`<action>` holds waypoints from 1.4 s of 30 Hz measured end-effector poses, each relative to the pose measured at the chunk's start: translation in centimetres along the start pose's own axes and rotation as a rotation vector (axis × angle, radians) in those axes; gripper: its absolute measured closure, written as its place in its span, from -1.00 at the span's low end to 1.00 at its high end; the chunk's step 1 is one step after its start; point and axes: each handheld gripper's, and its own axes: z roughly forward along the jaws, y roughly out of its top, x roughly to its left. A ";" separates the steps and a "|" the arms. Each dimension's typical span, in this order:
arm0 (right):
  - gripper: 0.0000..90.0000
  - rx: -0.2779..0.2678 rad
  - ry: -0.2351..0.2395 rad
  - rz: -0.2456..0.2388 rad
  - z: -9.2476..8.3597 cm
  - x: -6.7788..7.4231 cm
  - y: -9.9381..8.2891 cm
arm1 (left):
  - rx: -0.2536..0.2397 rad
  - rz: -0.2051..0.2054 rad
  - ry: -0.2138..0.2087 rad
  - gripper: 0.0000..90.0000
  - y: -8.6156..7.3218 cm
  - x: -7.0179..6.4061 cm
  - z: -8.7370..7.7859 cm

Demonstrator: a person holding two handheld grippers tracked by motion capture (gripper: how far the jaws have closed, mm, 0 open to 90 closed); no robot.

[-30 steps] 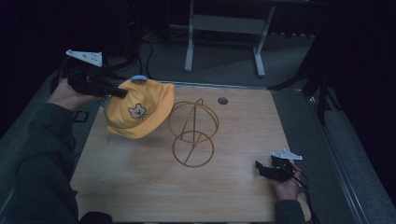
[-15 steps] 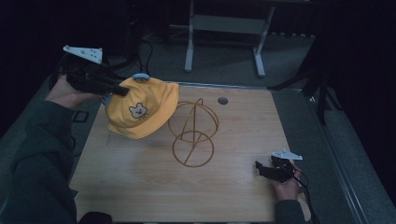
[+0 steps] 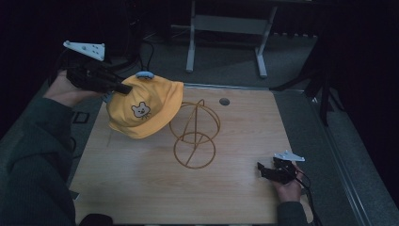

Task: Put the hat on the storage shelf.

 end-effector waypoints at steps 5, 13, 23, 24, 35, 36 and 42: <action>-0.47 -0.001 0.001 -0.004 0.0 0.0 0.0 | 0.002 0.010 -0.002 0.80 0.5 -0.3 0.4; -0.47 -0.001 0.001 -0.004 0.0 0.0 0.0 | 0.011 0.039 -0.014 0.80 1.7 -0.7 1.2; -0.47 0.000 0.001 -0.003 0.0 0.0 0.0 | 0.009 0.059 -0.029 0.79 2.8 -1.0 2.3; -0.47 -0.001 0.001 -0.003 0.0 0.0 0.0 | 0.008 0.059 -0.029 0.79 2.9 -1.0 2.3; -0.47 0.000 0.001 -0.004 0.0 0.0 0.0 | -0.019 0.062 -0.025 0.79 3.4 -0.9 2.0; -0.47 -0.001 0.001 -0.004 0.0 0.0 0.0 | -0.026 0.059 -0.024 0.79 3.4 -0.9 1.8; -0.47 -0.001 0.001 -0.005 0.0 0.0 0.0 | -0.048 0.072 -0.041 0.79 4.0 -1.2 1.6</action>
